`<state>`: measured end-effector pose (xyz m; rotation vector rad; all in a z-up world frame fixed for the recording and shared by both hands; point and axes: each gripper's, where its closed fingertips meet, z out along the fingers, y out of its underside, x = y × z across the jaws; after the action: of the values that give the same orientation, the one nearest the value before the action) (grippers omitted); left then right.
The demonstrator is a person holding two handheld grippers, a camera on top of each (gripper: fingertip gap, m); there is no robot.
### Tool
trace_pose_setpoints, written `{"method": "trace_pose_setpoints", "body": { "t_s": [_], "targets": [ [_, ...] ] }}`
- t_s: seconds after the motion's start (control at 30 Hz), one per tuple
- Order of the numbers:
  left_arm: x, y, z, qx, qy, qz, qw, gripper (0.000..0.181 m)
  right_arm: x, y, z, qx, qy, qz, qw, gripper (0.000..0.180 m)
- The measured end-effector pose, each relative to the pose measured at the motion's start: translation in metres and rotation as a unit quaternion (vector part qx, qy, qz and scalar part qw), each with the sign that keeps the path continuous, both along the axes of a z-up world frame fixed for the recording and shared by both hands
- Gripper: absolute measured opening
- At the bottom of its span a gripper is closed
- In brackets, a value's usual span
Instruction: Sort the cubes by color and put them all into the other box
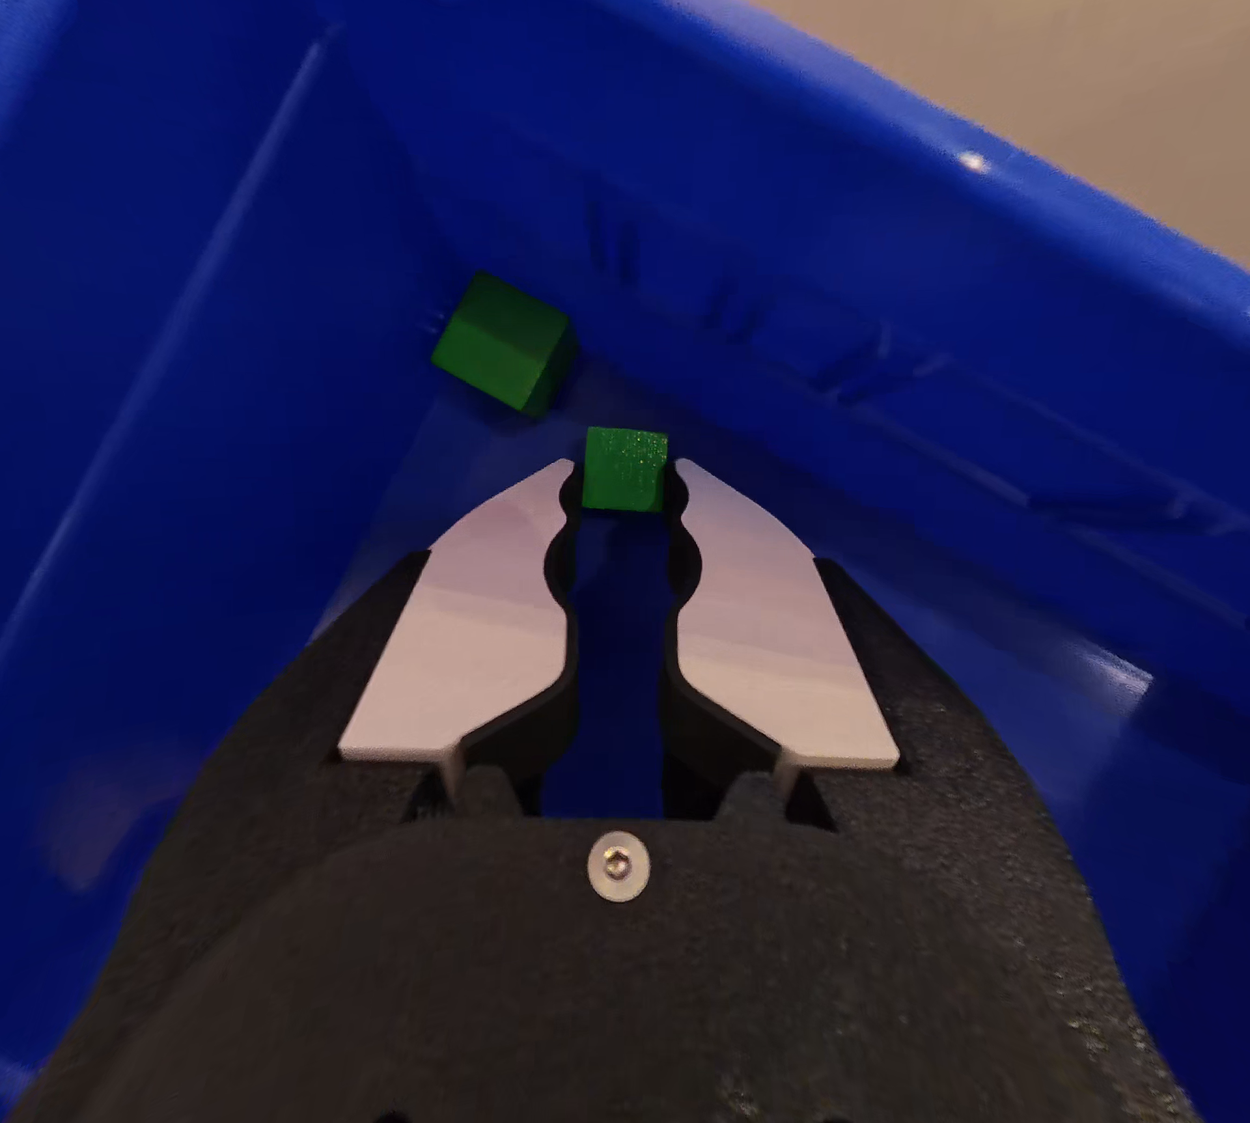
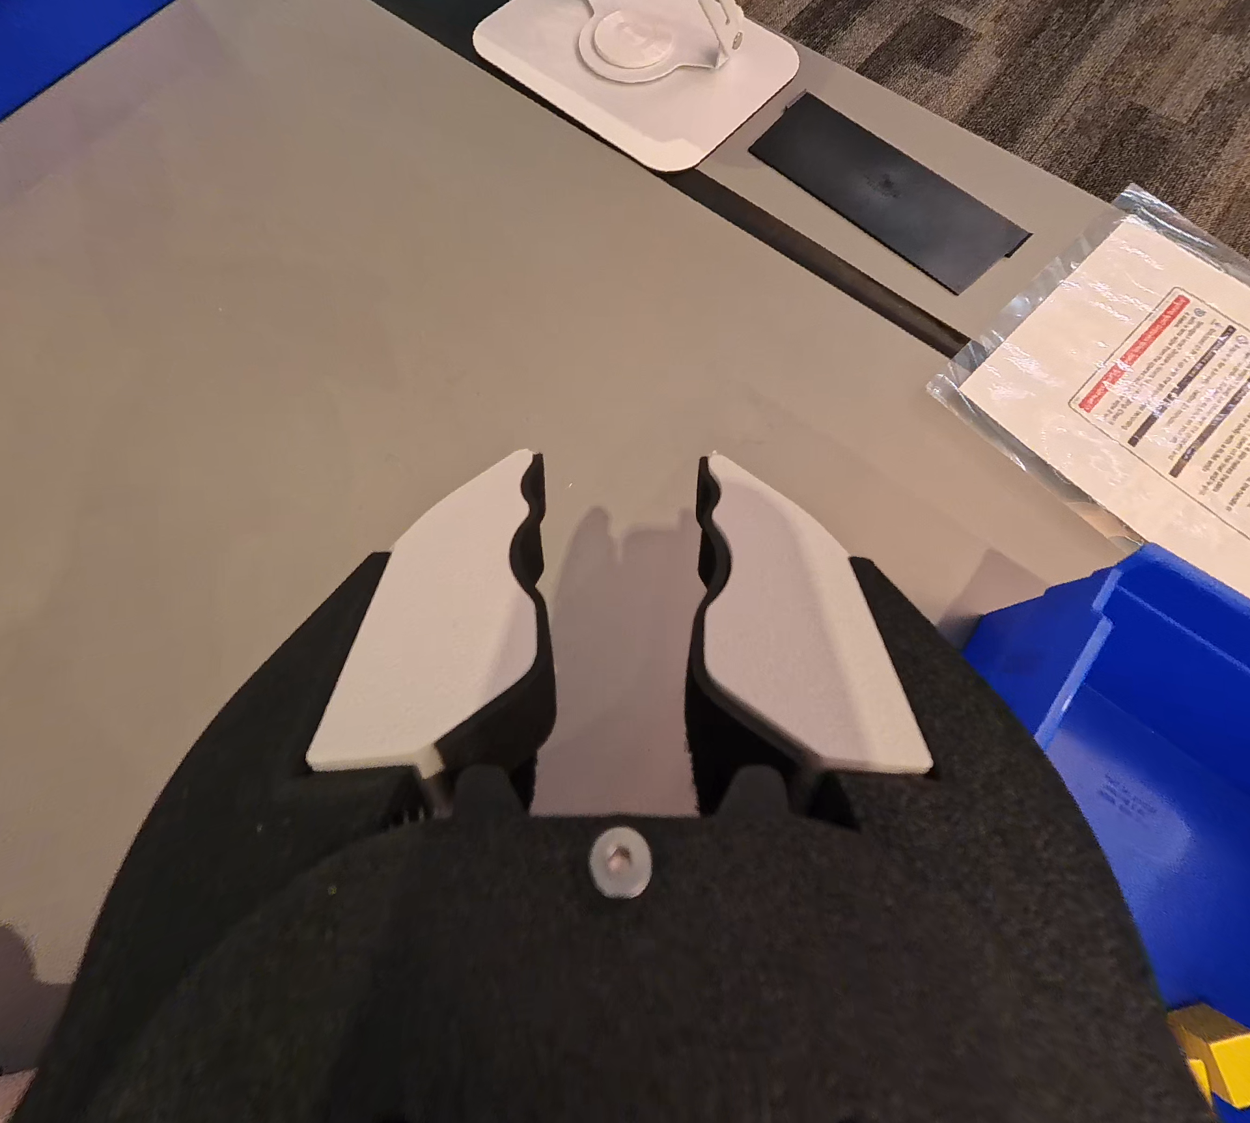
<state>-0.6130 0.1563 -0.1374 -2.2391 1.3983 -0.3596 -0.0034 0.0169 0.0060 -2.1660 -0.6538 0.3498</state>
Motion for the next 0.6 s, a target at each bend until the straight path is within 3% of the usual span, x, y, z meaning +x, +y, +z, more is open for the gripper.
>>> {"method": "trace_pose_setpoints", "body": {
  "t_s": [0.13, 0.3, 0.43, 0.6],
  "targets": [
    [-0.010, 0.003, 0.027, 0.092, 0.012, 0.037, 0.995, 0.023, -0.001, -0.003, 0.009, 0.015, 0.013, 0.006, 1.000, 0.042],
    [-0.001, -0.012, 0.150, 0.300, -0.032, 0.098, 0.948, 0.022, -0.015, -0.001, 0.024, 0.038, 0.029, 0.016, 0.999, 0.041],
    [0.074, -0.066, 0.224, 0.413, -0.056, 0.031, 0.909, 0.022, -0.064, 0.005, 0.051, 0.059, 0.110, 0.050, 0.991, 0.039],
    [0.216, -0.133, 0.249, 0.465, -0.122, -0.079, 0.873, 0.022, -0.154, -0.007, 0.092, 0.052, 0.274, 0.142, 0.950, 0.037]
  ]
}}
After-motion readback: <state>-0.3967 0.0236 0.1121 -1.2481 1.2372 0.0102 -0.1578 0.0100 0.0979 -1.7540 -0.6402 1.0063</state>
